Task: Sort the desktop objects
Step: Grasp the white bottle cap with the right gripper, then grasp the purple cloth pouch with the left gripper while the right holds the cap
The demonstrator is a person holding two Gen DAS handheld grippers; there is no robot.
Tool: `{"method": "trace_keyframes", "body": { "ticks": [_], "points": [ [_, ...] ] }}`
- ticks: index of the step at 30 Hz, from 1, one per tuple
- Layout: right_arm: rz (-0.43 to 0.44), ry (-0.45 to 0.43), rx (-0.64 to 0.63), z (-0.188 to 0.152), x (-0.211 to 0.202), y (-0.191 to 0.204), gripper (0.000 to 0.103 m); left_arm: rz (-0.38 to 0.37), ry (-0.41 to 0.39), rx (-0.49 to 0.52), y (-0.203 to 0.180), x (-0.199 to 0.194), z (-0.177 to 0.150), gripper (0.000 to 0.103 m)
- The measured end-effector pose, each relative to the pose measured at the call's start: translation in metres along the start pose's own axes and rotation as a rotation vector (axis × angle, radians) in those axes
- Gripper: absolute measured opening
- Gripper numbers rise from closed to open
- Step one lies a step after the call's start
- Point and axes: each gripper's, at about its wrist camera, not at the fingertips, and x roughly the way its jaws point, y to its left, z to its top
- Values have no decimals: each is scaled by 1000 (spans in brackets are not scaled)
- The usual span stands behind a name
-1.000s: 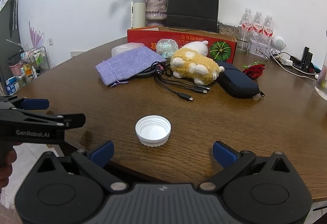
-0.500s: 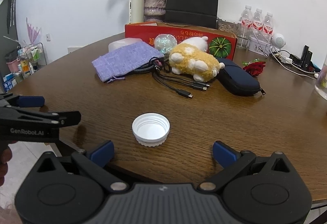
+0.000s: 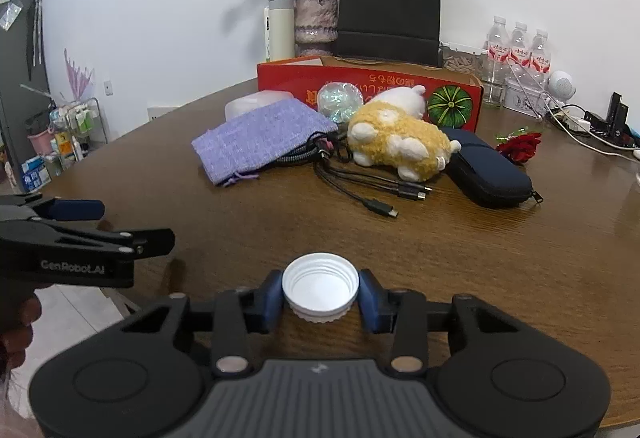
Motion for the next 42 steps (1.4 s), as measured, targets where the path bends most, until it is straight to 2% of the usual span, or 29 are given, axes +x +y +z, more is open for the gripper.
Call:
{"method": "trace_keyframes", "body": {
  "ticks": [13, 20, 28, 35, 36, 39, 41, 42],
  "points": [
    [-7, -45, 46, 22, 19, -20, 39, -17, -13, 73, -7, 37, 45, 103],
    [-19, -51, 69, 32, 34, -34, 39, -11, 27, 121, -9, 69, 65, 103],
    [-30, -62, 88, 44, 46, -49, 39, 20, 70, 200, -17, 100, 72, 103],
    [-25, -60, 100, 47, 52, -54, 39, -19, 71, 188, -13, 108, 77, 102],
    [-24, -57, 100, 47, 53, -55, 39, -33, 74, 181, -12, 109, 78, 101],
    [-25, -50, 104, 46, 53, -55, 39, -72, 79, 159, -9, 108, 78, 89],
    [-25, -46, 106, 45, 54, -55, 39, -98, 76, 155, -9, 105, 78, 68],
    [-25, -45, 107, 45, 53, -54, 39, -107, 76, 154, -10, 104, 78, 64]
  ]
}}
